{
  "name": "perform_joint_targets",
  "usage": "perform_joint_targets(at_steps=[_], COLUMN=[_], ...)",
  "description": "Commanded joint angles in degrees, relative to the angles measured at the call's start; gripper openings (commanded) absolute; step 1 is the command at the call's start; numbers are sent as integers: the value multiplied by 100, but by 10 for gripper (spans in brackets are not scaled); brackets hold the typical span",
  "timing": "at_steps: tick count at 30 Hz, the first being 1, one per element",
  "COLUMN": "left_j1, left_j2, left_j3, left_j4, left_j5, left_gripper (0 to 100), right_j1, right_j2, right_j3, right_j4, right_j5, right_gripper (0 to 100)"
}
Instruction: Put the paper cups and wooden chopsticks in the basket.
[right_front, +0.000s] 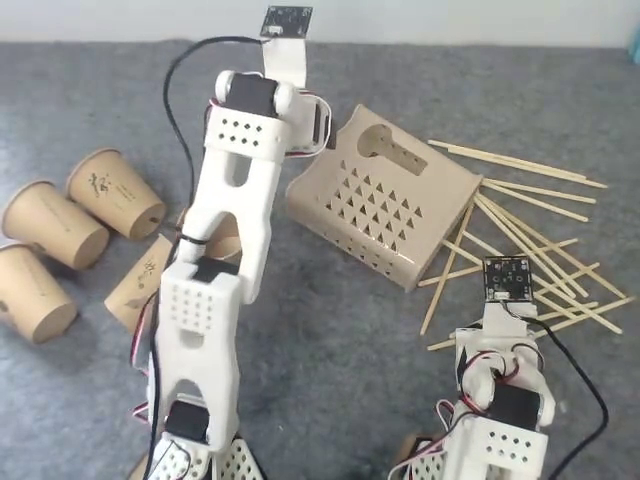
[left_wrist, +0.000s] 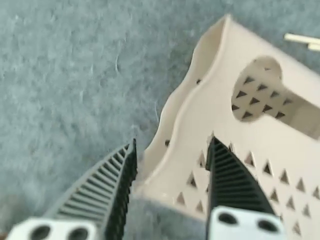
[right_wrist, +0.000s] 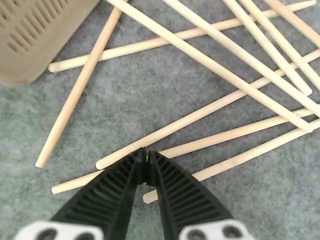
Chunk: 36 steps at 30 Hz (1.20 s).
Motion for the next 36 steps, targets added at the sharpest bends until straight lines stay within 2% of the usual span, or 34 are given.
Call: perform_joint_targets(at_steps=[1, 5, 19, 28, 36], left_j1=[18, 44, 325, 668, 686], left_j2=[-659, -501, 563, 651, 659], left_j3=[356, 752, 760, 752, 769], left_j4=[-387, -897, -2154, -2277, -2426], left_j5=[26, -193, -211, -211, -211], left_gripper=[217, 217, 220, 220, 220], right_j1=[40, 40, 40, 40, 40], right_j2=[22, 22, 22, 22, 22], right_j3=[-202, -202, -202, -202, -202], right_j4=[66, 66, 66, 66, 66], right_j5=[88, 88, 88, 88, 88], right_gripper=[7, 7, 7, 7, 7])
